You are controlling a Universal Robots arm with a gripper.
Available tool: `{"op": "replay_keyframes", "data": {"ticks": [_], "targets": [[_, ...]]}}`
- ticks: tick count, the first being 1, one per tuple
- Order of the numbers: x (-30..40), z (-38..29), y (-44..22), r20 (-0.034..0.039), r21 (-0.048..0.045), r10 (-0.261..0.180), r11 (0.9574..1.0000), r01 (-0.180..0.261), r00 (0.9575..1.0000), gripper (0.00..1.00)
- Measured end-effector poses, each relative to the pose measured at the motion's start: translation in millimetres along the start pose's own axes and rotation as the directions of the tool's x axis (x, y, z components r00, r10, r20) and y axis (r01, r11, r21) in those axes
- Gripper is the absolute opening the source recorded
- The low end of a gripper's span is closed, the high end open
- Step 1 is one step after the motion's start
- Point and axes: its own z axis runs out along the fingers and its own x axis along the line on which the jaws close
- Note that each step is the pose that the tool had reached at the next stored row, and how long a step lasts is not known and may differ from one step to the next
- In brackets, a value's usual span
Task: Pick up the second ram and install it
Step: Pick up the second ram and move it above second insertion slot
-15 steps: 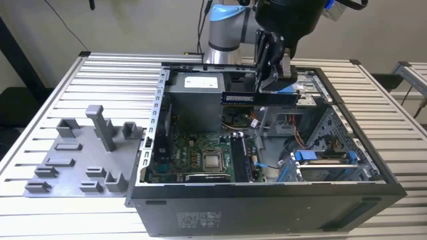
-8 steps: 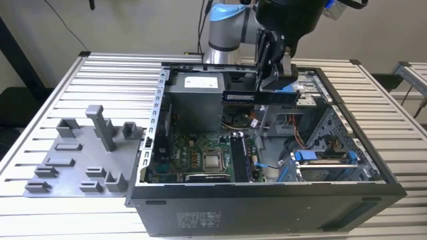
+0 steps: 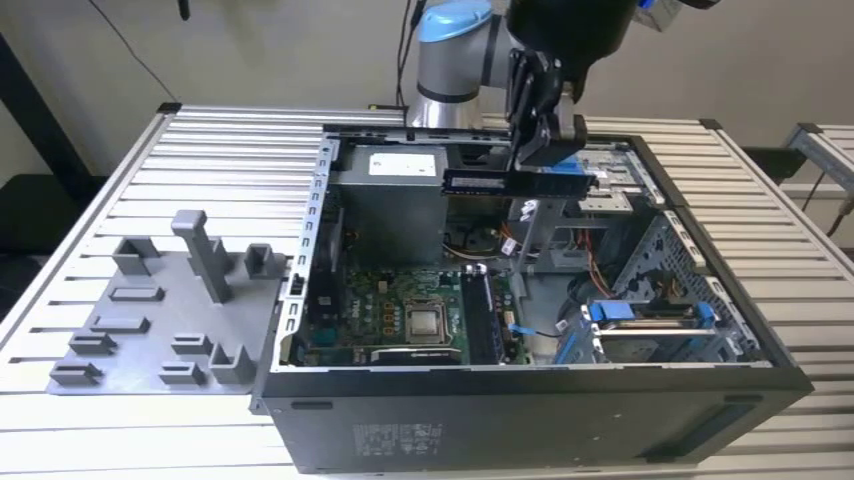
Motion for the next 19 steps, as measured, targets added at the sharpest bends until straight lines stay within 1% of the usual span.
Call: {"op": "replay_keyframes", "data": {"ticks": [3,4,13,16,19], "targets": [[-3.9,0.3,0.1,0.0092,-0.0001,0.000,1.0000,0.000,1.0000,0.14],[-5.5,0.4,0.1,0.0107,-0.0001,0.000,1.0000,0.000,0.9999,0.14],[-22.4,1.4,-1.5,0.0111,-0.0001,0.000,1.0000,0.000,0.9999,0.14],[-26.0,1.5,-2.3,0.0110,-0.0001,0.000,1.0000,0.000,0.9999,0.14],[-27.5,1.5,-2.6,0.0110,-0.0002,0.000,1.0000,0.000,0.9999,0.14]]}}
